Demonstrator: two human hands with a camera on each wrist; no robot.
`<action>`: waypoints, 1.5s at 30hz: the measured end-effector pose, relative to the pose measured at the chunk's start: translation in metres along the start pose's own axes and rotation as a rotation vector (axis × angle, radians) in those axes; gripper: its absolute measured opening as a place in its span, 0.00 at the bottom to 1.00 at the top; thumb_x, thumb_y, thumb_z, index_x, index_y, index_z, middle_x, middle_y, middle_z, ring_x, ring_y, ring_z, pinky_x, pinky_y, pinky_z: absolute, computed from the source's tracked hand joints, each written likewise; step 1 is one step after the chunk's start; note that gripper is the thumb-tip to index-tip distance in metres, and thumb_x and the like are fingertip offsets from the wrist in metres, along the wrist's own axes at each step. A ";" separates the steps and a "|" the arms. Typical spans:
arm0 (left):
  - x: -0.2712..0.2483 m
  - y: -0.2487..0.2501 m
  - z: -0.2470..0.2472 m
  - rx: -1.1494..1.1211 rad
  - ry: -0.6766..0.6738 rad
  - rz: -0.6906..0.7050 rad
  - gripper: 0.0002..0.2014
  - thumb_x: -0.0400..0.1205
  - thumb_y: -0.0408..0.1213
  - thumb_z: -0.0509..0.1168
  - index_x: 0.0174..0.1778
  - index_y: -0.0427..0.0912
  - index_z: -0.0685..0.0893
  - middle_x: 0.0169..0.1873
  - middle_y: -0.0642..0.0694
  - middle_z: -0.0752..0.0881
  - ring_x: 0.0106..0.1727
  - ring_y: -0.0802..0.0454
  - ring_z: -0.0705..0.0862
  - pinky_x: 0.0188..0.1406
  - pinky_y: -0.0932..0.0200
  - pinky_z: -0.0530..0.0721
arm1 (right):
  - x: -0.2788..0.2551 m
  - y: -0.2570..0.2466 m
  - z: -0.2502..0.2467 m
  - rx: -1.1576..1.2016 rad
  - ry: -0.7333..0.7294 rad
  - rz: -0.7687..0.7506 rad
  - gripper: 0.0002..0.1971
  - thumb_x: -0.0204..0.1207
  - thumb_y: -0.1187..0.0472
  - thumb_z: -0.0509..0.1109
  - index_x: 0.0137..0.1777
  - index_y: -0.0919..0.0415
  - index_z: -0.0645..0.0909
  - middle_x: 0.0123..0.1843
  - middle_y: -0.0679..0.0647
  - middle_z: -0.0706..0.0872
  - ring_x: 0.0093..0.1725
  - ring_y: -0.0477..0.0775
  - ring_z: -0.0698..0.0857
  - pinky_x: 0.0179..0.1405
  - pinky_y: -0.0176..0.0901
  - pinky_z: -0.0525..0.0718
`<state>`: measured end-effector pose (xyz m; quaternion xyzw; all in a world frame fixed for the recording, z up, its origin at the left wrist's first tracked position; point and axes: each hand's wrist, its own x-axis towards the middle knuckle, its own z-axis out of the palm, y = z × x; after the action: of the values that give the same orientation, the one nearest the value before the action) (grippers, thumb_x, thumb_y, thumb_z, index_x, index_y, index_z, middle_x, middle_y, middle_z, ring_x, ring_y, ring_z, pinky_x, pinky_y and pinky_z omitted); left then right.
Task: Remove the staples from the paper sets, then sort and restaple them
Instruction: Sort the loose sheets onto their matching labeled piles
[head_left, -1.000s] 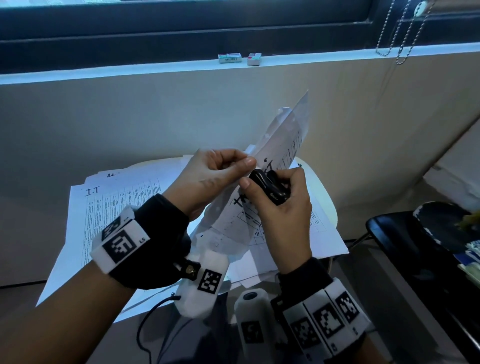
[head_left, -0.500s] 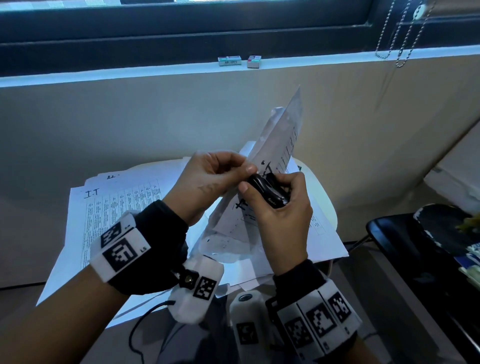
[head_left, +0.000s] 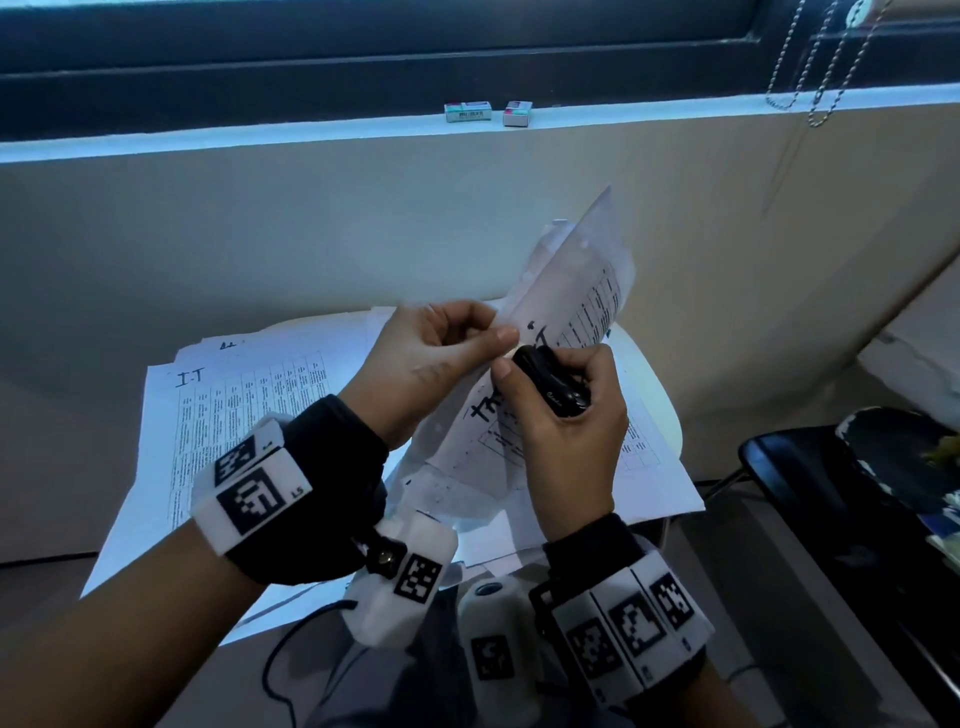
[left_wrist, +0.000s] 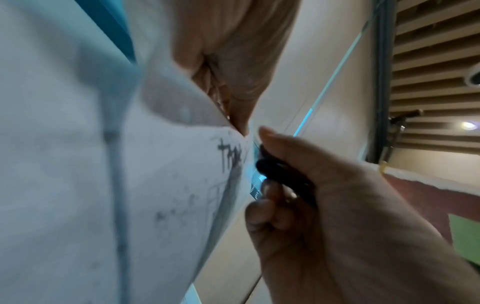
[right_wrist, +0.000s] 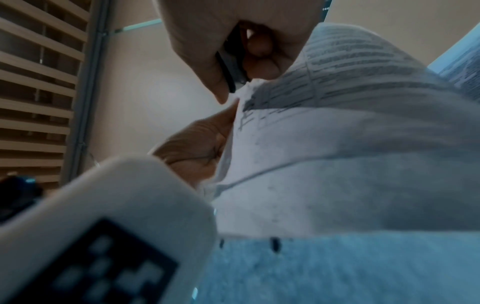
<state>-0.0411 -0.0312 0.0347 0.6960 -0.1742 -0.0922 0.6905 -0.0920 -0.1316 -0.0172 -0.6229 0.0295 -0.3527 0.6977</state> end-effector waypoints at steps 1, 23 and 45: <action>0.001 0.000 0.000 0.009 0.014 0.000 0.04 0.76 0.30 0.70 0.37 0.36 0.82 0.33 0.38 0.83 0.34 0.50 0.81 0.36 0.65 0.81 | 0.000 0.000 -0.001 0.007 -0.001 0.002 0.15 0.66 0.64 0.80 0.38 0.53 0.74 0.34 0.36 0.85 0.36 0.36 0.84 0.37 0.28 0.81; 0.025 0.021 -0.012 0.640 0.091 0.262 0.11 0.62 0.41 0.77 0.35 0.56 0.83 0.35 0.56 0.85 0.26 0.65 0.81 0.30 0.66 0.82 | 0.010 0.006 -0.045 -0.025 -0.014 0.115 0.17 0.61 0.53 0.80 0.43 0.52 0.75 0.37 0.37 0.86 0.37 0.37 0.84 0.42 0.46 0.86; 0.029 0.003 -0.012 0.390 0.047 -0.015 0.16 0.55 0.36 0.80 0.35 0.44 0.84 0.34 0.37 0.86 0.31 0.51 0.83 0.37 0.56 0.85 | 0.000 0.004 -0.039 0.033 -0.200 0.211 0.19 0.65 0.49 0.77 0.51 0.46 0.71 0.45 0.38 0.86 0.48 0.37 0.86 0.47 0.39 0.85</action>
<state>-0.0105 -0.0304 0.0410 0.8197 -0.1675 -0.0458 0.5458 -0.1086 -0.1648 -0.0296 -0.6368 0.0196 -0.2139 0.7405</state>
